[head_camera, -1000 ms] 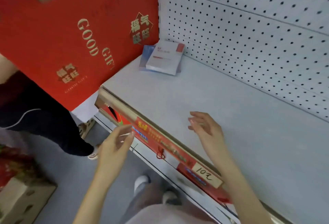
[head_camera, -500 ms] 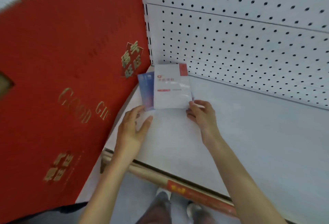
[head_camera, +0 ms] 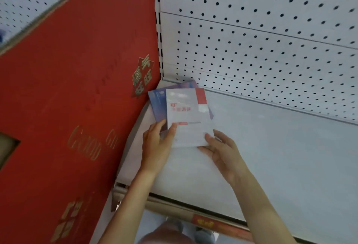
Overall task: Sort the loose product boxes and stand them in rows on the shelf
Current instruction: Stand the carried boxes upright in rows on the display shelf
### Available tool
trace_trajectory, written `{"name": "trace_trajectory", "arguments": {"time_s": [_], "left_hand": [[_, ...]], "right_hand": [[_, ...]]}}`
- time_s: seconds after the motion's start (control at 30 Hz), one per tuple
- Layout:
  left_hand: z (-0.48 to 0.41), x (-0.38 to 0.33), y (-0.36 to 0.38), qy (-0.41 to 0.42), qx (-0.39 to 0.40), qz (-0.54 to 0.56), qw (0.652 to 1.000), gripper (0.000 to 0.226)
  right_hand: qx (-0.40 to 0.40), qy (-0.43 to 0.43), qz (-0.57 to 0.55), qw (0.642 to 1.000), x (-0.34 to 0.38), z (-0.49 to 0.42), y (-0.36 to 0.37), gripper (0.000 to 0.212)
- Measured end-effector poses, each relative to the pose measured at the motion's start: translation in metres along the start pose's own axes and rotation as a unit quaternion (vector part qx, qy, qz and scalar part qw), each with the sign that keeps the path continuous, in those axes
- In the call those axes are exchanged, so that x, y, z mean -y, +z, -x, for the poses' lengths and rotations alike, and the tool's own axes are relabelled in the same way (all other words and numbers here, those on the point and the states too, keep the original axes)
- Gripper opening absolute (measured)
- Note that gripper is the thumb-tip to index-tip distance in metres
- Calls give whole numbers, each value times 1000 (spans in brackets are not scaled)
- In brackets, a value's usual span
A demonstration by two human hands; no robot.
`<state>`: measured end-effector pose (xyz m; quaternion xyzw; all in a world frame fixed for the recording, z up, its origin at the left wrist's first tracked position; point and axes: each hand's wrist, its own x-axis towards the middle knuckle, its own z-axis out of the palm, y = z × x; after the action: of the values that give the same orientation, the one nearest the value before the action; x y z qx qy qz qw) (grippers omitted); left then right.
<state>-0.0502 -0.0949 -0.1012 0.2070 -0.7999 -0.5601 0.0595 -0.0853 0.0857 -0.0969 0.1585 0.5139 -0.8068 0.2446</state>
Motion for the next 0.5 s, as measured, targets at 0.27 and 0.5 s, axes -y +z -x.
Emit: {"name": "trace_trajectory", "arguments": {"time_s": [0.27, 0.5], "left_hand": [[5, -2, 15, 67, -4, -94, 993, 49], [-54, -23, 16, 147, -83, -225, 960, 56]], "right_hand": [[0, -3, -4, 1000, 0, 17, -9, 30], [-89, -29, -9, 996, 12, 33, -47, 33]]}}
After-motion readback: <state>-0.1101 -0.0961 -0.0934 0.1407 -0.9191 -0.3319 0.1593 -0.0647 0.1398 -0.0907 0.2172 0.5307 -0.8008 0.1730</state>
